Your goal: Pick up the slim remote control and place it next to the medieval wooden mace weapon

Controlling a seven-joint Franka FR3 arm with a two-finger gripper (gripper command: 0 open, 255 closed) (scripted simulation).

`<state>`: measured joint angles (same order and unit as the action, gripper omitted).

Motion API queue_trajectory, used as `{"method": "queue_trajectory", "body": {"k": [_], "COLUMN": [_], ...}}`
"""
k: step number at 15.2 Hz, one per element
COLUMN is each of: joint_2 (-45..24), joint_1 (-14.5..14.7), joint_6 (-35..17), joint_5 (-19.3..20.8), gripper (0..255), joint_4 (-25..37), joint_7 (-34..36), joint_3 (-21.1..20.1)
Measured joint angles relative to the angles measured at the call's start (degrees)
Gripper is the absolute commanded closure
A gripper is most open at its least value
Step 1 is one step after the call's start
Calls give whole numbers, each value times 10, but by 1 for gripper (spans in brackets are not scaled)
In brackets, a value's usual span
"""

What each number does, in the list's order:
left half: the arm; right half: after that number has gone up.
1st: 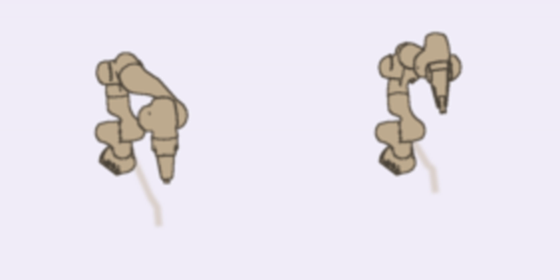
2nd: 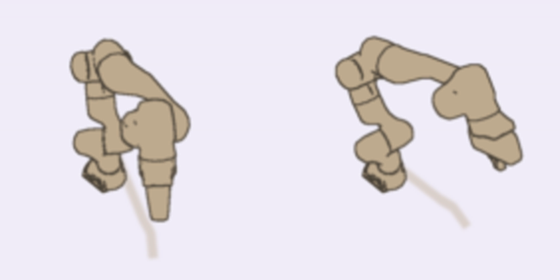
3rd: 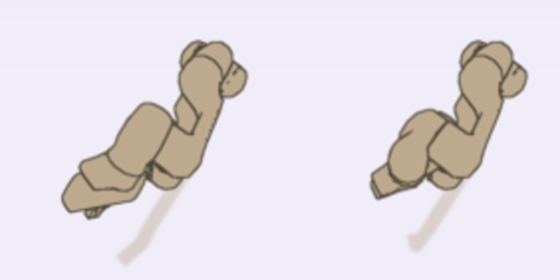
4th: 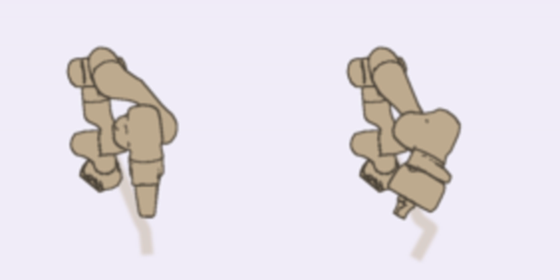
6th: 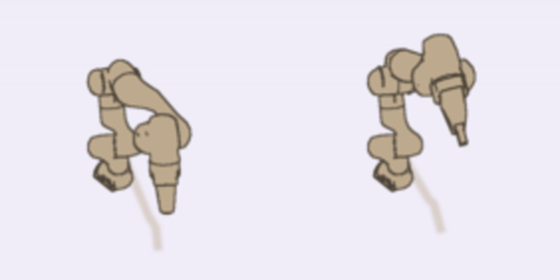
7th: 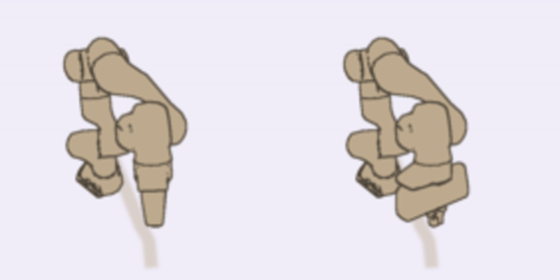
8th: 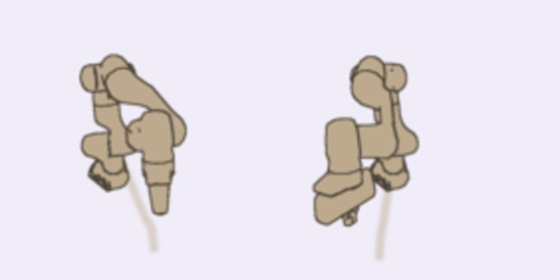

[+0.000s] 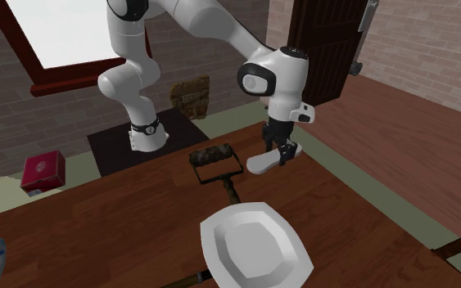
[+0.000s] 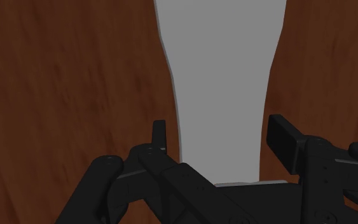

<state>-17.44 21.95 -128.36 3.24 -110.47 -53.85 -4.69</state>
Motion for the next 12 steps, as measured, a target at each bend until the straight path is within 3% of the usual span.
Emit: {"method": "queue_trajectory", "body": {"k": [12], "joint_2": [39], "joint_1": [0], "joint_6": [76], "joint_5": [-6], "gripper": [255], "joint_4": [38], "joint_7": [-4], "joint_3": [-2]}}
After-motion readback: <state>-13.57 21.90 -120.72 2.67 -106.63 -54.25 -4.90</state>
